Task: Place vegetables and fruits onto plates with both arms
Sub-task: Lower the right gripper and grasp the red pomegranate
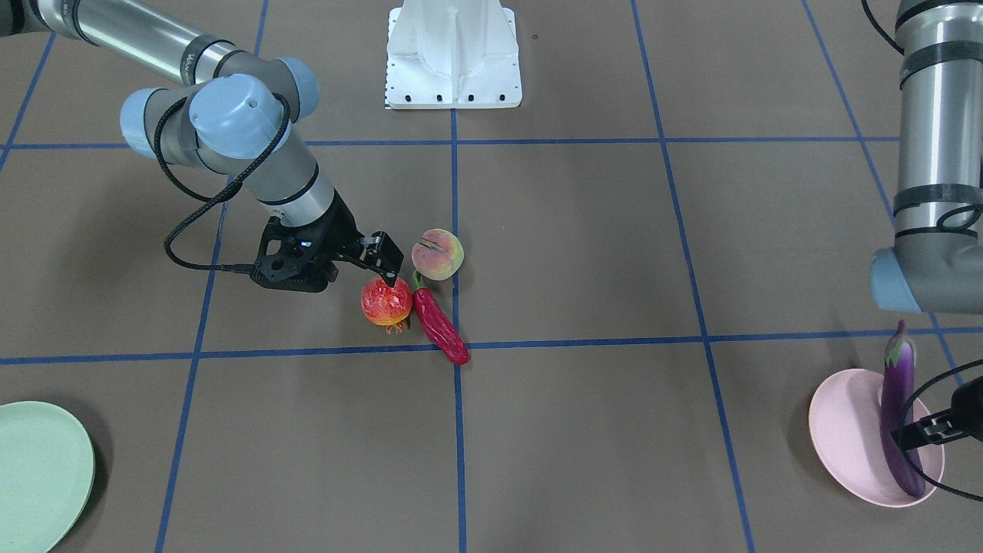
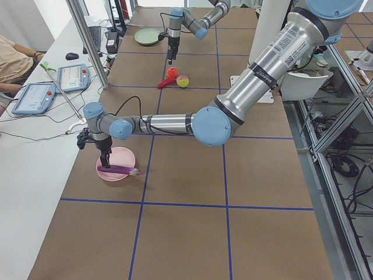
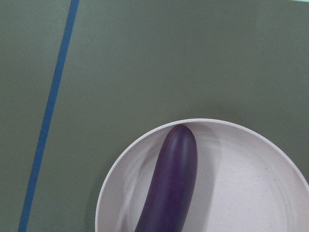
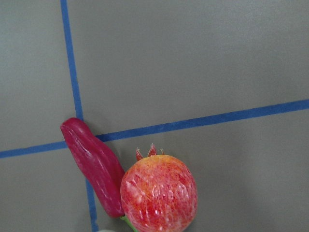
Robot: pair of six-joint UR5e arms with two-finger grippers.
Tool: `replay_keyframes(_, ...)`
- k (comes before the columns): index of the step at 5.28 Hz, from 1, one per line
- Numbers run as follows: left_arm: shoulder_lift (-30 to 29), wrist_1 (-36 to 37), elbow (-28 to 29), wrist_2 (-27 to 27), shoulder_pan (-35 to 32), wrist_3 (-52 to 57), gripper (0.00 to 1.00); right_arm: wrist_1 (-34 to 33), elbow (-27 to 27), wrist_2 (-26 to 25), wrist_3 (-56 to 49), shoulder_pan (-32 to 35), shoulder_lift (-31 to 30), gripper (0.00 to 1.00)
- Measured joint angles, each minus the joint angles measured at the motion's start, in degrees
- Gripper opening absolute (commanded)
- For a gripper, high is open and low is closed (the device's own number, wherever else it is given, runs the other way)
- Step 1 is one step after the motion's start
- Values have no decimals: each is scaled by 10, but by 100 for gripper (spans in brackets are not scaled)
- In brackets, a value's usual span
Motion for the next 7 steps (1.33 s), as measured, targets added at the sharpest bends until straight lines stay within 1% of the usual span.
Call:
replay_keyframes(2, 0, -2, -3, 0, 2, 0, 100, 7, -4, -69, 24, -36, -1, 100)
replay_keyframes(3, -1, -5, -5, 0, 2, 1, 100, 16, -11, -83, 29, -43, -2, 99)
replay_keyframes(6, 0, -7, -7, 0, 2, 3, 100, 21, -48, -88, 31, -46, 17, 99)
replay_keyframes(7, 1, -6, -12, 0, 3, 4, 100, 21, -62, -88, 31, -46, 26, 96)
